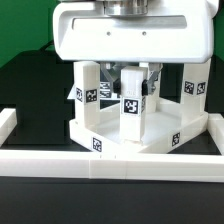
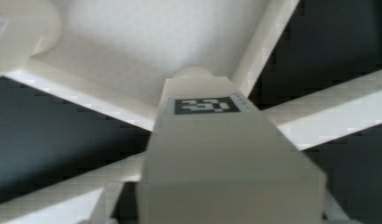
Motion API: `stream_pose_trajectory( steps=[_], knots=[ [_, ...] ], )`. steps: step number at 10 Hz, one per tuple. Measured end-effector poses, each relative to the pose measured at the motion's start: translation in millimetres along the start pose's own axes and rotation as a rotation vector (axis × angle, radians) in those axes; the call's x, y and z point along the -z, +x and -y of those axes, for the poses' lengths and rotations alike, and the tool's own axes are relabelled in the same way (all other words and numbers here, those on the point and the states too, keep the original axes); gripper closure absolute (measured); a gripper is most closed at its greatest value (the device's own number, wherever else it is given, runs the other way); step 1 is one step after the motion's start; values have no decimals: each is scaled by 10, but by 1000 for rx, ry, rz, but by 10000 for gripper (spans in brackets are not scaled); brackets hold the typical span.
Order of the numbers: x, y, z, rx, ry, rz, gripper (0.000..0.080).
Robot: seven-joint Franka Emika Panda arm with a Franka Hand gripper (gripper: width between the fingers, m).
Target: Assemble desk
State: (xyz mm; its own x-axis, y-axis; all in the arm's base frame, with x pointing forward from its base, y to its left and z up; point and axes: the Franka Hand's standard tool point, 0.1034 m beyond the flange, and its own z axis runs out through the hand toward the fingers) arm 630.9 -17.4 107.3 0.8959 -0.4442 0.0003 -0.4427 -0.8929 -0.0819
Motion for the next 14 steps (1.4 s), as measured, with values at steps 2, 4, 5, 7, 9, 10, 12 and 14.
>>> stream_pose_trajectory(
  steps=[2,4,5,7,9,10,12,14],
  knots=[
    [-27,5,-9,-117,10,-1,509],
    [-30,10,-17,-270,10,-1,509],
    [-31,15,-30,-378,16,4,509],
    [-33,12,-27,-530,24,11,509],
    [-41,8,-21,-729,23,19,509],
    [-41,8,-21,-745,23,19,509],
    [-44,-2,0,-880,27,25,509],
    [-48,-11,17,-963,29,29,509]
  ],
)
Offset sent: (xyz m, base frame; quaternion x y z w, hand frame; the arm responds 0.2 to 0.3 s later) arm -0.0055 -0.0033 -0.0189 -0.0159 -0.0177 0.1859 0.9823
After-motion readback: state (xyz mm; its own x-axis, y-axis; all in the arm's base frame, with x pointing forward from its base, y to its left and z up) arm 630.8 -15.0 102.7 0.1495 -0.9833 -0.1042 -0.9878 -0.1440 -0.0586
